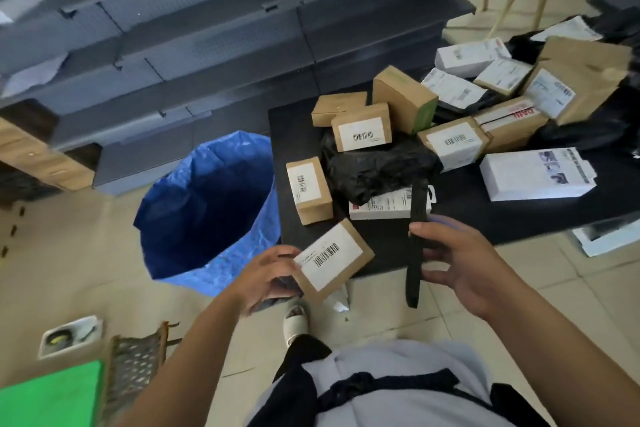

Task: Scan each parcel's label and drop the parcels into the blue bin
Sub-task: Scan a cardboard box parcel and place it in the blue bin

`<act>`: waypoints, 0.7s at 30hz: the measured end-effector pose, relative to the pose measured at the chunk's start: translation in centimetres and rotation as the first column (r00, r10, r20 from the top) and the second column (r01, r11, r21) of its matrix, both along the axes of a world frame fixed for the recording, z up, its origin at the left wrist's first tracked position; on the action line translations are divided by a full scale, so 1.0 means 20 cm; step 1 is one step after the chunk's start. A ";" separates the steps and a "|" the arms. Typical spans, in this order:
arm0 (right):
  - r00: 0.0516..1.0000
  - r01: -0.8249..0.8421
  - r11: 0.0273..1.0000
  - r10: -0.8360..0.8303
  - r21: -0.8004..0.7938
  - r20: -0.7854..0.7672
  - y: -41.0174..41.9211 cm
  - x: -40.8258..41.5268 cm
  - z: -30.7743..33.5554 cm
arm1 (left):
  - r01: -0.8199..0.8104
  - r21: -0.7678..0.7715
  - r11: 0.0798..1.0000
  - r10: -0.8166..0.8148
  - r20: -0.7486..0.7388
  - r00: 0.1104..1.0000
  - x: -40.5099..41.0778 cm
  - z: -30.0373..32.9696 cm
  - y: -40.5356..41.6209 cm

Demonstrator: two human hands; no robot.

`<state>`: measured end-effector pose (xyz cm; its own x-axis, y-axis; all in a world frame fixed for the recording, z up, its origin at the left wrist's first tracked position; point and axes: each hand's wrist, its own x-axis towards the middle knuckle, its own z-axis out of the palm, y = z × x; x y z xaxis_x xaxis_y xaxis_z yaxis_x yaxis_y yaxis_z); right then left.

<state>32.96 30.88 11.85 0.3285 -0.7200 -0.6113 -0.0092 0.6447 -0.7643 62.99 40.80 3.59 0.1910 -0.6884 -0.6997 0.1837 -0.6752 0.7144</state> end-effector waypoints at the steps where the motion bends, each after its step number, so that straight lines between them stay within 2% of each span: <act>1: 1.000 -0.010 1.000 0.010 -0.002 -0.003 0.00 -0.01 0.00 | 0.018 0.052 0.998 -0.018 0.003 1.000 -0.03 -0.03 0.00; 5: 0.999 -0.034 0.999 0.034 -0.009 0.006 0.02 -0.02 0.01 | 0.005 0.162 0.987 -0.003 -0.017 1.000 -0.06 -0.12 -0.04; 10: 1.000 -0.026 0.998 0.027 -0.053 0.010 0.06 -0.04 0.03 | 0.090 0.138 0.986 -0.089 -0.013 0.996 0.03 -0.16 -0.11; 15: 0.997 0.083 0.994 -0.083 -0.065 -0.003 0.10 -0.03 0.02 | 0.142 0.102 0.985 -0.138 -0.047 0.989 0.10 -0.19 -0.20; 18: 0.990 0.141 0.988 -0.143 -0.061 -0.016 0.13 -0.01 0.04 | 0.107 0.054 0.993 -0.105 -0.026 0.994 0.11 -0.21 -0.23; 21: 0.982 0.178 0.981 -0.182 -0.070 -0.044 0.17 0.05 0.05 | 0.048 -0.014 0.999 -0.045 0.133 0.990 0.13 -0.20 -0.26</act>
